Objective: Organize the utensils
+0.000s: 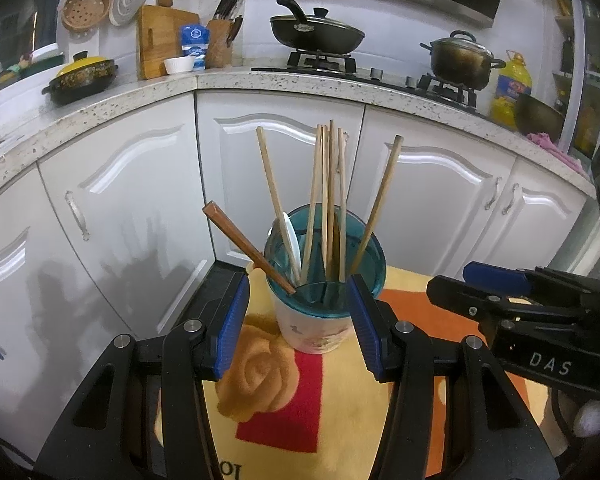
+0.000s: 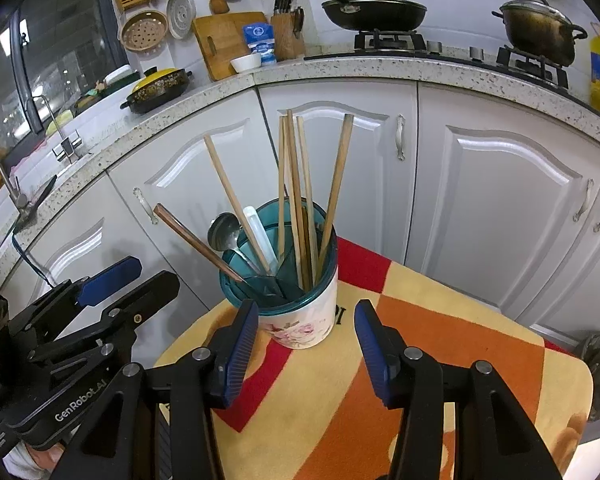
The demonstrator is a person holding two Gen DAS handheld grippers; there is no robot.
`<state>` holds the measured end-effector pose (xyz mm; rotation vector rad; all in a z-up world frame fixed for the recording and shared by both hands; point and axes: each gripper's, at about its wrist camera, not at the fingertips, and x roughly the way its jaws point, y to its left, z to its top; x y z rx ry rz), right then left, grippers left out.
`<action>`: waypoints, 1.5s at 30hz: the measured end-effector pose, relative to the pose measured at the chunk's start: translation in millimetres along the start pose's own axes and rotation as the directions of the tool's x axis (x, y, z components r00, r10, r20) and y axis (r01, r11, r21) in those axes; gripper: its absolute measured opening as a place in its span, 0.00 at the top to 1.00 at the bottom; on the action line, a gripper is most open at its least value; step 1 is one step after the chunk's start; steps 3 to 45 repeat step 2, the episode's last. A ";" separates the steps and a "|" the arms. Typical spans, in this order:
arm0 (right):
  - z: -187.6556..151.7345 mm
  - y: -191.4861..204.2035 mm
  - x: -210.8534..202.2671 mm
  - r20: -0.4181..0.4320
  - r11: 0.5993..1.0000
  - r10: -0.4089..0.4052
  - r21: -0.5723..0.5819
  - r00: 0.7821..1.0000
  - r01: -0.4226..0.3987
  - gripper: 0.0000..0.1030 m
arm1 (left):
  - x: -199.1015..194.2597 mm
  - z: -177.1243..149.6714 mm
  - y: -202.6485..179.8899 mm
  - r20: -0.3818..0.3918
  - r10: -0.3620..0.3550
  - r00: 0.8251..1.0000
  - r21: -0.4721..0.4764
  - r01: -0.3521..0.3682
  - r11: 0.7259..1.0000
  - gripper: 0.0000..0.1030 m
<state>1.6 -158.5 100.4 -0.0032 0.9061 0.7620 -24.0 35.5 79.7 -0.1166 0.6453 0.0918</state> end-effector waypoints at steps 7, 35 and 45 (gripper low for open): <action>-1.3 -4.5 -0.4 0.005 1.000 -0.005 0.008 1.000 0.005 0.53 | 1.0 0.4 -0.3 -0.005 -0.004 1.000 0.001 0.004 1.000 0.52; -1.3 -4.5 -0.4 0.005 1.000 -0.005 0.008 1.000 0.005 0.53 | 1.0 0.4 -0.3 -0.005 -0.004 1.000 0.001 0.004 1.000 0.52; -1.3 -4.5 -0.4 0.005 1.000 -0.005 0.008 1.000 0.005 0.53 | 1.0 0.4 -0.3 -0.005 -0.004 1.000 0.001 0.004 1.000 0.52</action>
